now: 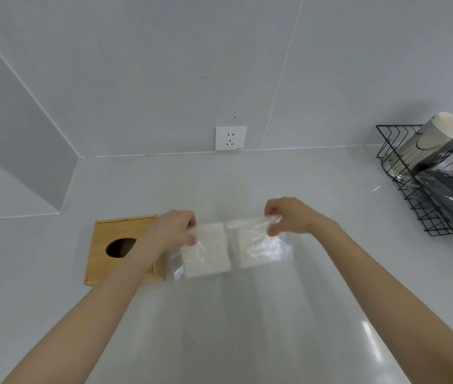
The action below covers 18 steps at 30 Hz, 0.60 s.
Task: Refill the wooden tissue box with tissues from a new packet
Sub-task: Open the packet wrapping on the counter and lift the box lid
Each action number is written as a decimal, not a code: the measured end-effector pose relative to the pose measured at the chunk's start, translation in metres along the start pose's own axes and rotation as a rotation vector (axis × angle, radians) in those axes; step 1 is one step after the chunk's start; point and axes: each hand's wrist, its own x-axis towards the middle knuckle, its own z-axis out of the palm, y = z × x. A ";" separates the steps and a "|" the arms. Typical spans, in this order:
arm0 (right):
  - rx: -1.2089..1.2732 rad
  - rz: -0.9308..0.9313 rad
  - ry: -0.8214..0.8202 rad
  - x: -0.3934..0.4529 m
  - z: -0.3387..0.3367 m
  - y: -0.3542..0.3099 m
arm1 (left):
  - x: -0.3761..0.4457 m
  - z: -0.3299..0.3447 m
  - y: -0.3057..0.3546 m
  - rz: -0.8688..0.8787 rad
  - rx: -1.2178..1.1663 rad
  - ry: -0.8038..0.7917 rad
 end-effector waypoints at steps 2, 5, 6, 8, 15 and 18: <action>0.087 -0.039 0.105 -0.005 -0.010 -0.005 | -0.005 -0.011 0.004 -0.027 0.071 0.239; 0.053 -0.114 0.319 -0.009 -0.002 -0.005 | -0.011 -0.003 0.006 0.048 0.139 0.594; 0.011 -0.141 0.411 -0.010 0.007 -0.002 | -0.012 0.006 0.005 0.094 0.176 0.668; -0.112 -0.224 0.591 -0.013 0.033 0.008 | -0.013 0.030 -0.001 0.142 0.244 0.762; -0.285 -0.307 0.656 -0.026 0.107 0.048 | -0.032 0.096 0.000 0.129 0.272 0.578; -0.305 -0.278 0.519 -0.031 0.123 0.052 | -0.033 0.111 -0.007 0.124 0.277 0.485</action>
